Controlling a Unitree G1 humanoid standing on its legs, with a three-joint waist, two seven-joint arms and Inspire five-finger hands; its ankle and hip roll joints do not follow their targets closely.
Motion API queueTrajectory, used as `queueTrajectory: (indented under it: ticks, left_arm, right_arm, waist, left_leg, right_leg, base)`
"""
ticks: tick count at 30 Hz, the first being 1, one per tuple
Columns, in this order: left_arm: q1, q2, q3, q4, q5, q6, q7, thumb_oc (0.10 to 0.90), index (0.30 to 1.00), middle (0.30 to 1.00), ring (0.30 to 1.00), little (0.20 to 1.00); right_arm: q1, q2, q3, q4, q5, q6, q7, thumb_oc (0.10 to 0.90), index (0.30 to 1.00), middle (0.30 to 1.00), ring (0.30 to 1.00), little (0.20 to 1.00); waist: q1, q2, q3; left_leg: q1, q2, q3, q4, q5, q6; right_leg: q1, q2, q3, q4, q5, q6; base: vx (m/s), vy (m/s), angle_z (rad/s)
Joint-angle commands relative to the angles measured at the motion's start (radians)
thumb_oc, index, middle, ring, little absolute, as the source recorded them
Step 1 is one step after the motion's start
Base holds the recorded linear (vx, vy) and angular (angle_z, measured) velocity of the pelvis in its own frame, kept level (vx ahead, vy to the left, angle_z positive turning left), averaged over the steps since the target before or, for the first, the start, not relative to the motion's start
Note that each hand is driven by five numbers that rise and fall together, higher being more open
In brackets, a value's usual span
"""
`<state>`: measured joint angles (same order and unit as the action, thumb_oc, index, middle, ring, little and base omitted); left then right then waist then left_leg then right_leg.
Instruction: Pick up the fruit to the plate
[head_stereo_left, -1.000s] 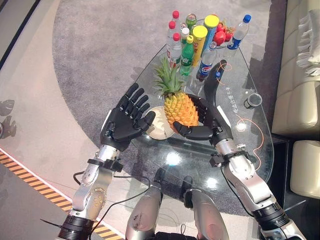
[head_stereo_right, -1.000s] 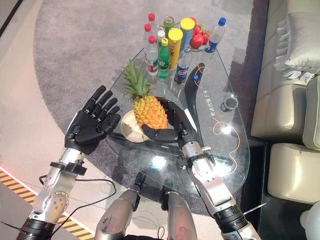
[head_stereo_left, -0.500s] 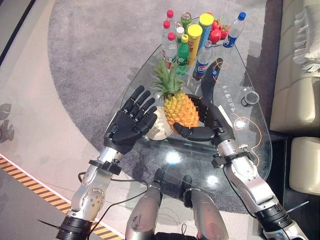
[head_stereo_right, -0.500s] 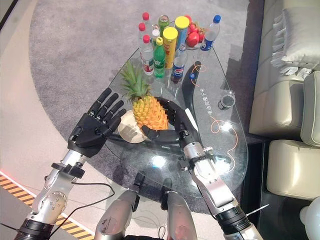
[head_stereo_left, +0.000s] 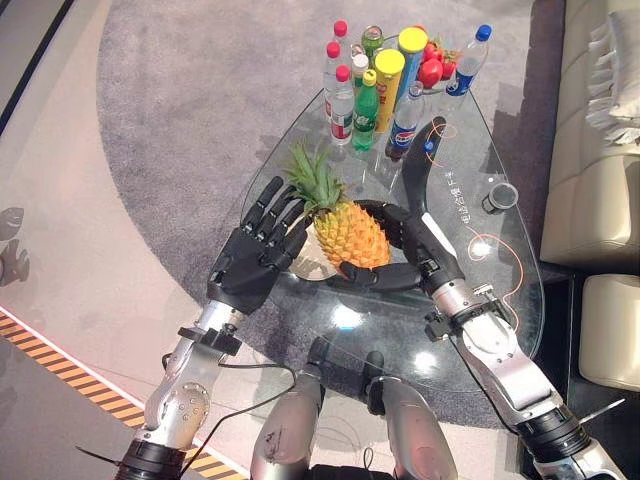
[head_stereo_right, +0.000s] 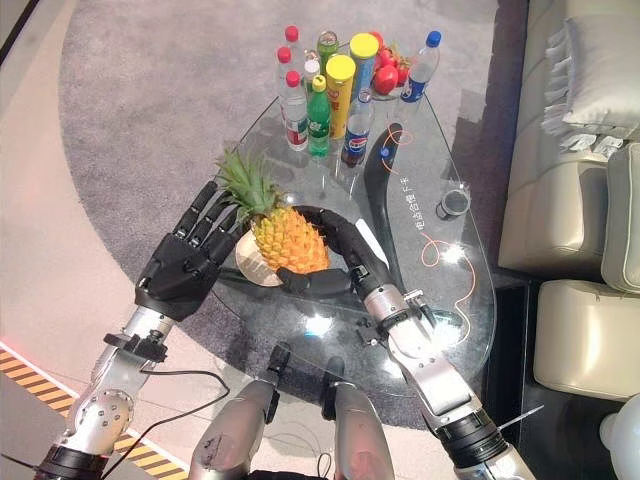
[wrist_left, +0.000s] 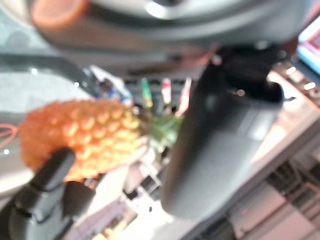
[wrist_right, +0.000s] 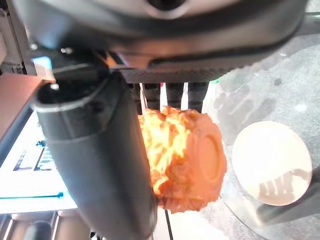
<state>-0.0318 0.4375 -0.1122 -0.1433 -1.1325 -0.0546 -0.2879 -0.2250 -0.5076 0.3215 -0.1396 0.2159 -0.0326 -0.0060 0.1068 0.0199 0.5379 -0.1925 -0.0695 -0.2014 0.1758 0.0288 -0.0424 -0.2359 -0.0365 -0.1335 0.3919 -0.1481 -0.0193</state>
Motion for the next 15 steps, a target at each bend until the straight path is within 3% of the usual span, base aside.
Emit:
queueTrajectory:
  ticks: [1, 8, 15]
  left_arm:
    - [-0.030, -0.025, -0.032, -0.164, -0.025, -0.055, -0.030, 0.800, 0.900, 0.900, 0.900, 0.900]
    - [-0.018, -0.029, -0.059, -0.186, -0.039, -0.014, -0.016, 0.800, 0.900, 0.900, 0.900, 0.900]
    - [-0.011, -0.024, -0.074, -0.179, -0.029, -0.035, 0.107, 0.800, 0.900, 0.900, 0.900, 0.900]
  right_arm:
    - [-0.066, 0.030, 0.126, -0.230, -0.036, -0.121, 0.099, 0.100, 0.300, 0.300, 0.300, 0.200]
    - [-0.075, 0.025, 0.152, -0.252, -0.097, -0.100, 0.082, 0.100, 0.300, 0.300, 0.300, 0.200]
    - [-0.114, -0.017, 0.184, -0.314, -0.312, -0.096, 0.064, 0.100, 0.300, 0.300, 0.300, 0.200]
  waist:
    - [-0.013, -0.030, -0.143]
    - [-0.011, -0.024, -0.139]
    - [-0.011, -0.022, -0.131]
  left_leg:
    - [-0.034, -0.064, 0.044, 0.116, -0.056, 0.077]
    - [-0.037, -0.067, 0.038, 0.118, -0.054, 0.077]
    - [-0.038, -0.070, 0.037, 0.111, -0.051, 0.080]
  right_leg:
    - [0.082, 0.023, 0.057, -0.139, 0.073, 0.008]
    - [0.081, 0.023, 0.060, -0.137, 0.072, 0.008]
    - [0.074, 0.023, 0.064, -0.139, 0.076, 0.011]
  base:
    - [0.00, 0.000, 0.00]
    - [0.00, 0.000, 0.00]
    - [0.00, 0.000, 0.00]
